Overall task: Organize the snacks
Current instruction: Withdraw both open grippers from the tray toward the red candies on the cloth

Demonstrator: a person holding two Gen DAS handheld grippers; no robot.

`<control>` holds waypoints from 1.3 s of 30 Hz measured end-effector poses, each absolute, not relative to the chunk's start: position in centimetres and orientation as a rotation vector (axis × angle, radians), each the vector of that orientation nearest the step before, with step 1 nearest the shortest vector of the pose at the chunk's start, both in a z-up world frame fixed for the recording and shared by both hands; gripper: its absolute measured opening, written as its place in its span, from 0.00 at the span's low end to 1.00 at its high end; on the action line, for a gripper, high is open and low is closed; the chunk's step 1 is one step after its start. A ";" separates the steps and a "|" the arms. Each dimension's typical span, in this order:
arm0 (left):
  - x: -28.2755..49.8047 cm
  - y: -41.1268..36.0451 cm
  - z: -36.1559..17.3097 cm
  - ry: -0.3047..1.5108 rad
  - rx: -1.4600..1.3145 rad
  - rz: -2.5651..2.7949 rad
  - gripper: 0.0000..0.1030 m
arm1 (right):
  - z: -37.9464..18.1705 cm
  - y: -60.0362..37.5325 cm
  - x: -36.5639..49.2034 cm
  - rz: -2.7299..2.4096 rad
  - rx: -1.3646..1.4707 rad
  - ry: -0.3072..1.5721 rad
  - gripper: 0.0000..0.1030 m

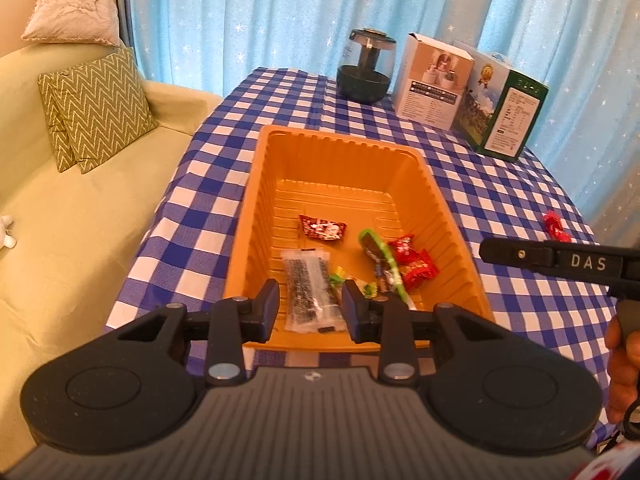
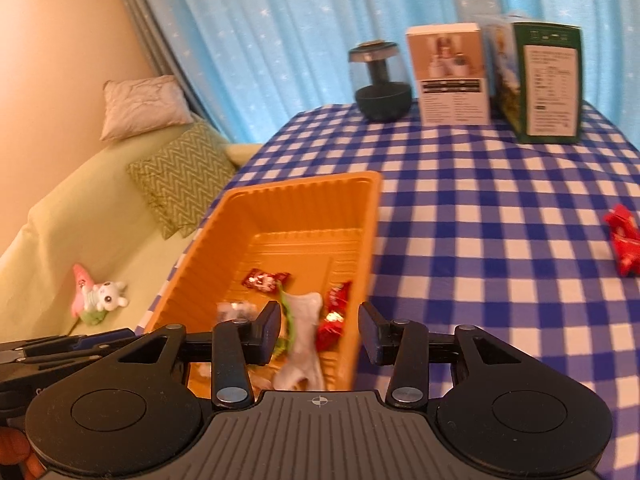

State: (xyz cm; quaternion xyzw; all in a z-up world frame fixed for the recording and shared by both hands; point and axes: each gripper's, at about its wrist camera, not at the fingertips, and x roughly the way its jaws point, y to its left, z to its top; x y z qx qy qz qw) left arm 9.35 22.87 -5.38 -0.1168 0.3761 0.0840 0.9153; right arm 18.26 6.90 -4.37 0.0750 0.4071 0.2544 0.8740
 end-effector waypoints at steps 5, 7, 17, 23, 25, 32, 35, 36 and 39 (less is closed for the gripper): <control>8.3 21.4 -4.6 0.764 -0.245 0.157 0.33 | -3.5 5.0 16.5 0.491 0.150 0.854 0.43; 7.9 20.7 -4.2 0.759 -0.245 0.154 0.34 | -3.2 4.3 15.8 0.478 0.138 0.847 0.43; 6.4 17.0 -2.2 0.741 -0.230 0.112 0.44 | -1.3 -0.2 12.9 0.387 0.145 0.838 0.44; 6.2 14.7 -1.4 0.733 -0.215 0.073 0.51 | -0.6 -3.1 11.6 0.334 0.162 0.829 0.45; 6.3 13.8 -1.3 0.733 -0.211 0.056 0.52 | -0.4 -4.0 11.2 0.318 0.166 0.827 0.45; 6.8 11.2 -0.8 0.730 -0.189 0.001 0.56 | -0.3 -7.2 10.3 0.252 0.191 0.824 0.48; 7.1 10.1 -0.5 0.727 -0.178 -0.022 0.58 | -0.2 -8.5 10.0 0.229 0.202 0.816 0.49; 7.2 9.7 -0.5 0.726 -0.174 -0.028 0.58 | -0.1 -8.9 9.9 0.222 0.205 0.815 0.50; 7.5 8.6 -0.5 0.728 -0.163 -0.048 0.60 | -0.1 -10.1 9.7 0.198 0.216 0.811 0.51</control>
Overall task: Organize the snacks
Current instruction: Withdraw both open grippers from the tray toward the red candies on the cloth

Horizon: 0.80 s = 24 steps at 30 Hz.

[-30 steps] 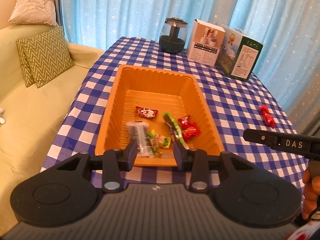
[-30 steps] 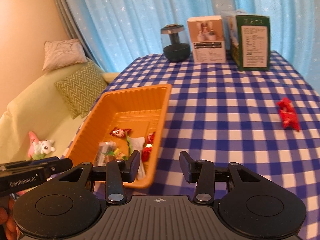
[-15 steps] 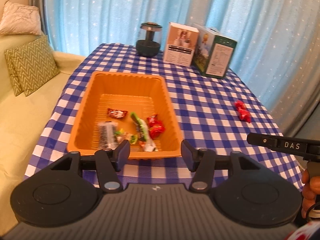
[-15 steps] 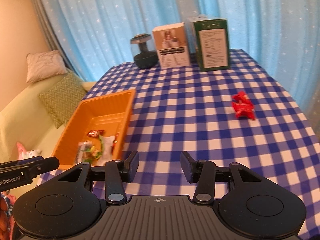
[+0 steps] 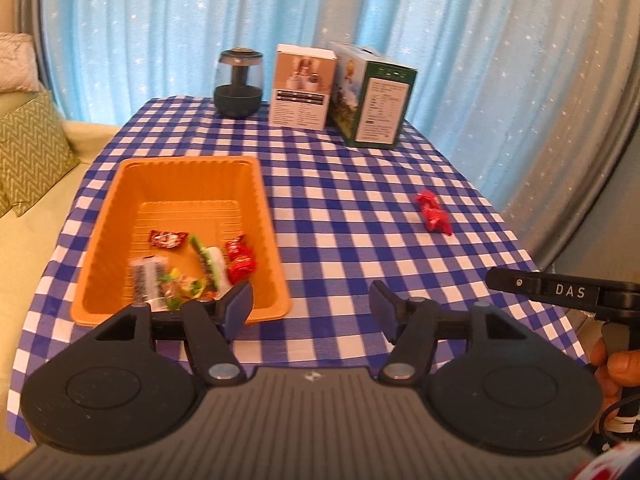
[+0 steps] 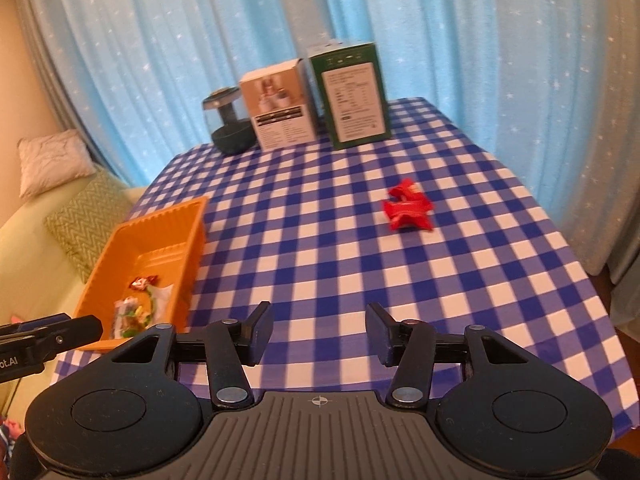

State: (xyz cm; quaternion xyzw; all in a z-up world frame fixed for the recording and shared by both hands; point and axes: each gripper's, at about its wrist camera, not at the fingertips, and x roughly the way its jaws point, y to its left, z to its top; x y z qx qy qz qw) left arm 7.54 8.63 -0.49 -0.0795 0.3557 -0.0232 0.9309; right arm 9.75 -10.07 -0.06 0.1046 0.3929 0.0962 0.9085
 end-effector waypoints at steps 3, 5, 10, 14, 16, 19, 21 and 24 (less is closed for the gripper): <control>7.8 7.6 -0.4 0.728 -0.155 -0.069 0.62 | -0.1 -11.1 9.6 0.175 0.224 0.813 0.51; 8.0 7.0 -0.4 0.727 -0.149 -0.083 0.63 | -0.2 -11.9 9.5 0.159 0.232 0.815 0.52; 8.5 5.4 -0.4 0.728 -0.135 -0.117 0.64 | -0.3 -13.6 9.2 0.120 0.249 0.814 0.52; 9.1 4.1 -0.4 0.728 -0.113 -0.148 0.64 | -0.4 -14.7 9.1 0.097 0.258 0.812 0.53; 9.4 3.5 -0.4 0.726 -0.104 -0.163 0.65 | -0.4 -15.2 9.1 0.085 0.263 0.810 0.53; 10.0 2.6 -0.3 0.723 -0.093 -0.183 0.66 | -0.4 -16.0 9.1 0.069 0.272 0.807 0.54; 10.3 2.0 -0.4 0.722 -0.087 -0.194 0.67 | -0.4 -16.4 9.1 0.058 0.276 0.804 0.54; 10.9 1.1 -0.6 0.720 -0.084 -0.216 0.69 | -0.5 -17.2 9.3 0.042 0.280 0.799 0.54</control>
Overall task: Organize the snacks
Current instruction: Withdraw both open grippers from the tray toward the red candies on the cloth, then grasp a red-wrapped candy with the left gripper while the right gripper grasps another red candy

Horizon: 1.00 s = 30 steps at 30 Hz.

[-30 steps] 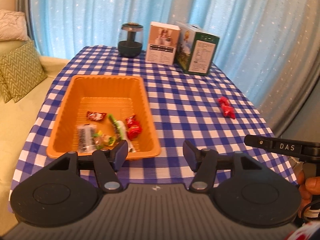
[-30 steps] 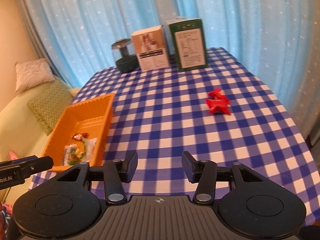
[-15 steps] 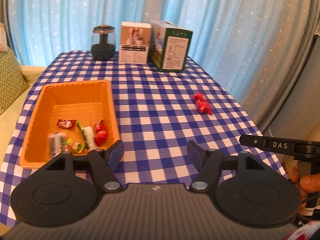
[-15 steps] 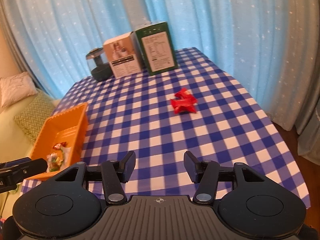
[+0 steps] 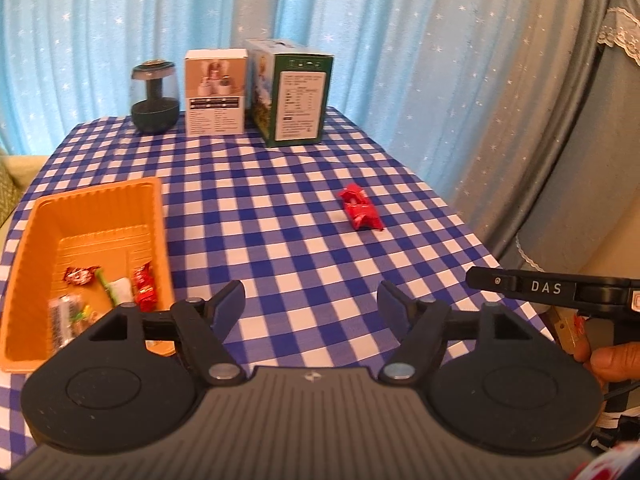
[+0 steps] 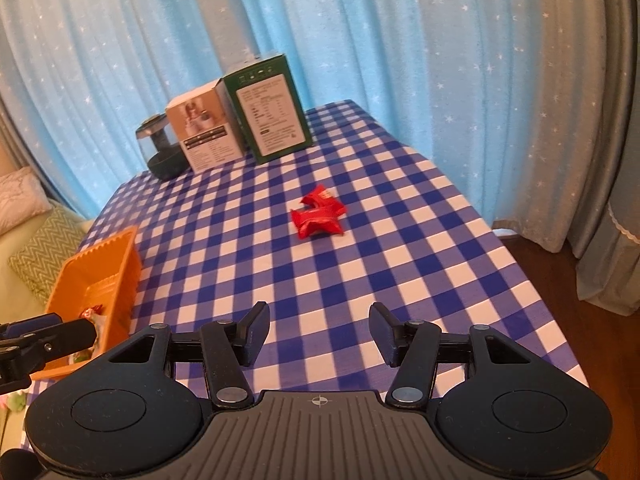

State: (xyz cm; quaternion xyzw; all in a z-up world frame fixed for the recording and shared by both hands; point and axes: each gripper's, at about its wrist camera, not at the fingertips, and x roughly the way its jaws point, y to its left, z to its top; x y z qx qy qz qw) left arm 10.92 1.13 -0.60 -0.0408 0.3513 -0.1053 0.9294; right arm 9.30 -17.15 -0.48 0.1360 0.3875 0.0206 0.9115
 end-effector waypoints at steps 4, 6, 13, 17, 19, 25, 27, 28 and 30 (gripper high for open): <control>12.0 0.0 -1.0 0.718 -0.079 -0.250 0.71 | -0.7 -18.1 9.7 0.017 0.282 0.796 0.54; 12.6 -0.6 -1.3 0.722 -0.069 -0.262 0.71 | -0.9 -18.7 9.9 0.006 0.282 0.795 0.54; 15.5 -2.1 -2.6 0.728 -0.050 -0.296 0.75 | -1.6 -20.4 11.5 -0.023 0.284 0.796 0.54; 17.6 -2.9 -3.5 0.738 -0.026 -0.310 0.75 | -2.4 -21.1 12.9 -0.033 0.283 0.800 0.54; 18.6 -3.3 -4.0 0.742 -0.011 -0.322 0.75 | -2.9 -21.3 13.7 -0.035 0.281 0.805 0.54; 22.2 -4.7 -5.6 0.739 0.046 -0.352 0.75 | -4.5 -21.5 16.6 -0.003 0.253 0.797 0.54; 23.4 -5.2 -6.1 0.737 0.070 -0.360 0.75 | -5.0 -21.4 17.6 0.014 0.239 0.790 0.54; 24.1 -5.4 -6.4 0.736 0.084 -0.364 0.75 | -5.3 -21.4 18.3 0.018 0.237 0.790 0.54; 25.3 -5.9 -6.9 0.733 0.108 -0.375 0.75 | -5.9 -21.6 19.5 0.017 0.234 0.789 0.54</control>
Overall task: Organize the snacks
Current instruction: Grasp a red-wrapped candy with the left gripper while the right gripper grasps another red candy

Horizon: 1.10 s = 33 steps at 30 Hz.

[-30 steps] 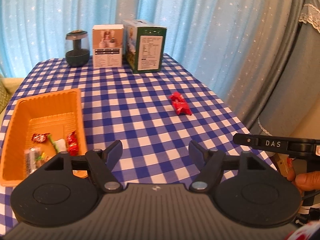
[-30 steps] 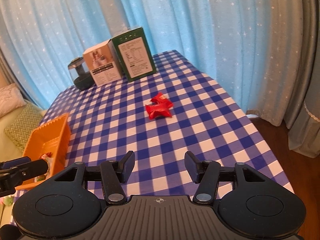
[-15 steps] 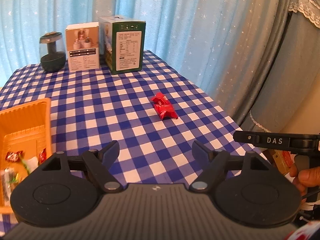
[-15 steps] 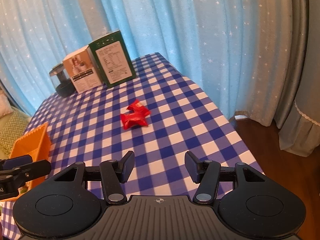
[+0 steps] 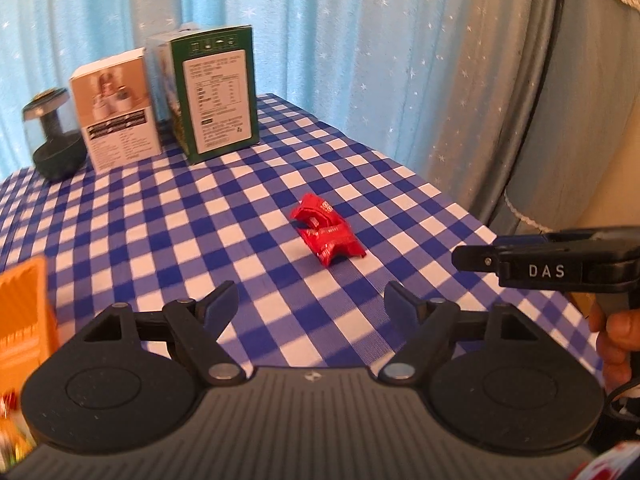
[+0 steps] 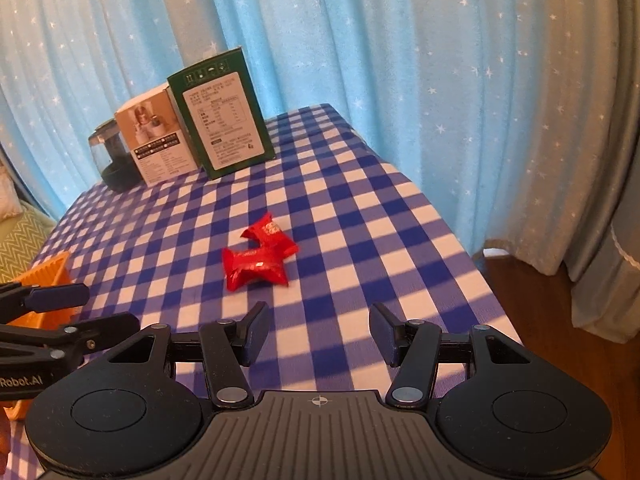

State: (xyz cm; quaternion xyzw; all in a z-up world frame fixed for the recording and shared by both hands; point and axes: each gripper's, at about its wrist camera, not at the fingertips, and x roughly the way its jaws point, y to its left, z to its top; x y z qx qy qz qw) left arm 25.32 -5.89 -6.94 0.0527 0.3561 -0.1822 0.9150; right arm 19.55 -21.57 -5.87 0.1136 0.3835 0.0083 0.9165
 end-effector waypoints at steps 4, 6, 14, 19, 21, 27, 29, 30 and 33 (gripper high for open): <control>27.7 -6.9 -8.1 0.727 0.160 -0.393 0.75 | -7.3 -21.9 21.9 0.015 0.220 0.799 0.54; 29.0 -7.4 -8.7 0.724 0.181 -0.409 0.75 | -8.0 -22.0 22.9 0.017 0.203 0.804 0.54; 32.8 -10.5 -11.1 0.700 0.337 -0.490 0.73 | -9.6 -23.3 26.0 -0.005 0.206 0.825 0.53; 34.2 -12.8 -12.5 0.664 0.461 -0.575 0.67 | -10.2 -24.3 26.9 -0.031 0.214 0.833 0.53; 34.9 -13.4 -13.1 0.674 0.495 -0.609 0.64 | -10.3 -24.5 27.0 -0.037 0.217 0.837 0.53; 35.9 -14.2 -14.4 0.735 0.540 -0.705 0.40 | -10.6 -24.6 27.4 -0.042 0.227 0.841 0.53; 35.9 -14.1 -14.7 0.754 0.534 -0.704 0.34 | -10.7 -24.6 27.5 -0.042 0.226 0.844 0.53; 35.8 -13.9 -14.7 0.765 0.522 -0.696 0.31 | -10.7 -24.5 27.7 -0.041 0.223 0.845 0.53; 35.4 -13.1 -15.0 0.795 0.479 -0.654 0.25 | -10.8 -24.0 28.0 -0.024 0.212 0.847 0.53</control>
